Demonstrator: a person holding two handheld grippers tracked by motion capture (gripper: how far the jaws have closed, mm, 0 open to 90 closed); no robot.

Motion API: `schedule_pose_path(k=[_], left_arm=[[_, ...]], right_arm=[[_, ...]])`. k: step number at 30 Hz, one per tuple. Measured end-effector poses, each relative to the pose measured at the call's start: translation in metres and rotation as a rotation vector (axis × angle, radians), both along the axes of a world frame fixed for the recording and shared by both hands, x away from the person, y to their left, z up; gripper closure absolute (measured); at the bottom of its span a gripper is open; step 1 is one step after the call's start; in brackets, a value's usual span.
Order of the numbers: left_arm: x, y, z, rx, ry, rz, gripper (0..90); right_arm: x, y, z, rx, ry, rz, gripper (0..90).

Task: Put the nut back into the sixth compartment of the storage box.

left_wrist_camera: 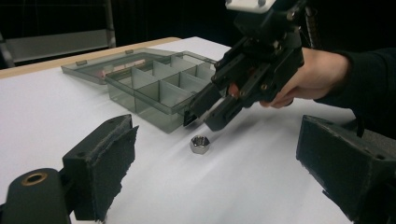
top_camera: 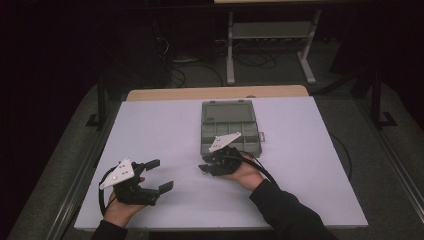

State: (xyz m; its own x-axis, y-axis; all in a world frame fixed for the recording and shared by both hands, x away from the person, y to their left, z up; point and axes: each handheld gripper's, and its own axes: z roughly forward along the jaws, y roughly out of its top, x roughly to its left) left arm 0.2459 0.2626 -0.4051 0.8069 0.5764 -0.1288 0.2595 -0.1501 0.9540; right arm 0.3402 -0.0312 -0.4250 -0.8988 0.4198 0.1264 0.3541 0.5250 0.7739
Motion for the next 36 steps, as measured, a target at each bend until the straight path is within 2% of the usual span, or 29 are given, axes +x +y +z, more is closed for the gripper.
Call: schedule_pose_path(k=[3,5,9,15,17,20,27,28,30,36], left_arm=[[0.0,0.0,0.0,0.001,-0.001,0.0,10.8],[0.0,0.0,0.0,0.001,-0.001,-0.001,10.8],[0.0,0.0,0.0,0.001,-0.001,-0.001,10.8],[0.0,0.0,0.0,0.001,0.0,-0.001,10.8],[0.0,0.0,0.0,-0.001,0.002,-0.001,10.8],[0.0,0.0,0.0,-0.002,0.004,0.0,10.8],[0.0,0.0,0.0,-0.001,0.003,-0.001,10.8],[0.0,0.0,0.0,-0.001,0.005,0.0,10.8],[0.0,0.0,0.0,-0.002,0.003,-0.001,10.8],[0.0,0.0,0.0,0.0,0.003,-0.001,10.8]], right_arm=[[-0.002,0.004,-0.004,-0.02,0.006,0.006,61.8],[-0.002,0.006,-0.008,-0.051,-0.013,0.017,61.8],[-0.002,0.008,-0.012,-0.07,-0.016,0.018,62.0],[-0.001,0.009,-0.016,-0.082,-0.02,0.012,62.2],[0.0,0.009,-0.017,-0.091,-0.035,0.015,62.3],[-0.001,0.01,-0.018,-0.094,-0.019,0.006,62.6],[0.001,0.011,-0.023,-0.113,-0.029,0.012,65.0],[0.0,0.012,-0.025,-0.117,-0.015,0.008,66.3],[0.002,0.011,-0.026,-0.125,-0.045,0.024,67.2],[-0.001,0.012,-0.025,-0.125,-0.033,0.021,69.5]])
